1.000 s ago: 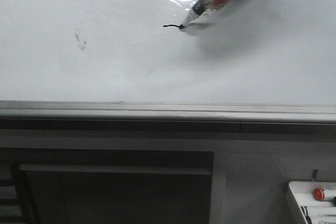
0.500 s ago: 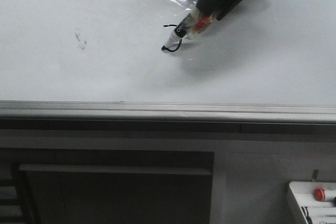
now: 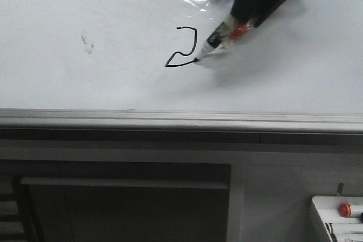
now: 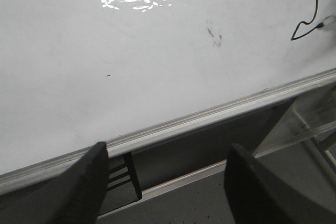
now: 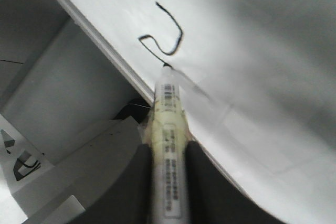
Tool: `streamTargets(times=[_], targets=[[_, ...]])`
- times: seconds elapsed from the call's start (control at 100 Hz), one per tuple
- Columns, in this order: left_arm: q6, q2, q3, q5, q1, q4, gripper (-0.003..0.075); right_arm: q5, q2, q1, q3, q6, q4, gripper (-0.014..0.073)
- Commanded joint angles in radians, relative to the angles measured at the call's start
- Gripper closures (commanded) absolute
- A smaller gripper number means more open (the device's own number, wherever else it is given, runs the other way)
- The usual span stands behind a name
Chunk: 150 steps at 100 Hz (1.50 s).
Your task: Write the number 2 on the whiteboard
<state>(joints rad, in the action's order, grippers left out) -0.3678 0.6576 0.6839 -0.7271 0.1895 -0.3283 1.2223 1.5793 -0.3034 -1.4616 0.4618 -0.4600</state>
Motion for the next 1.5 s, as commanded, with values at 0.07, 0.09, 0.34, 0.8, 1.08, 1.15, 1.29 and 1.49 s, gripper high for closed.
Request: streamTargets(times=[0.07,0.09,0.34,0.8,1.08,1.15,1.29,1.49], targets=[[0.01,0.0,0.025,0.065,-0.004,-0.017,0.0279,-0.007,-0.07,0.026,0.002,-0.001,0.009,0.0558],[0.01,0.0,0.025,0.065,-0.004,-0.017,0.0279,-0.004,-0.07,0.026,0.002,-0.001,0.003,0.0558],[-0.031,0.0,0.025,0.058,-0.004,-0.008,0.0279,-0.005,-0.157,0.02,0.018,0.218,-0.23,0.0558],[-0.386,0.021,-0.002,0.04,0.244,-0.188,0.0279,-0.113,-0.558,0.02,0.454,0.526,-0.247,0.0558],[-0.545,0.192,0.04,0.115,0.515,-0.378,0.0279,-0.118,-0.644,0.02,0.515,0.58,-0.277,0.0558],[-0.574,0.253,0.069,0.127,0.574,-0.373,0.0279,-0.111,-0.642,0.02,0.513,0.597,-0.279,0.0558],[-0.626,0.357,0.13,0.188,0.661,-0.373,0.0279,-0.135,-0.642,0.02,0.512,0.613,-0.283,0.0558],[-0.658,0.484,0.226,0.21,0.673,-0.373,0.0279,-0.17,-0.642,0.02,0.512,0.682,-0.3,0.0558]])
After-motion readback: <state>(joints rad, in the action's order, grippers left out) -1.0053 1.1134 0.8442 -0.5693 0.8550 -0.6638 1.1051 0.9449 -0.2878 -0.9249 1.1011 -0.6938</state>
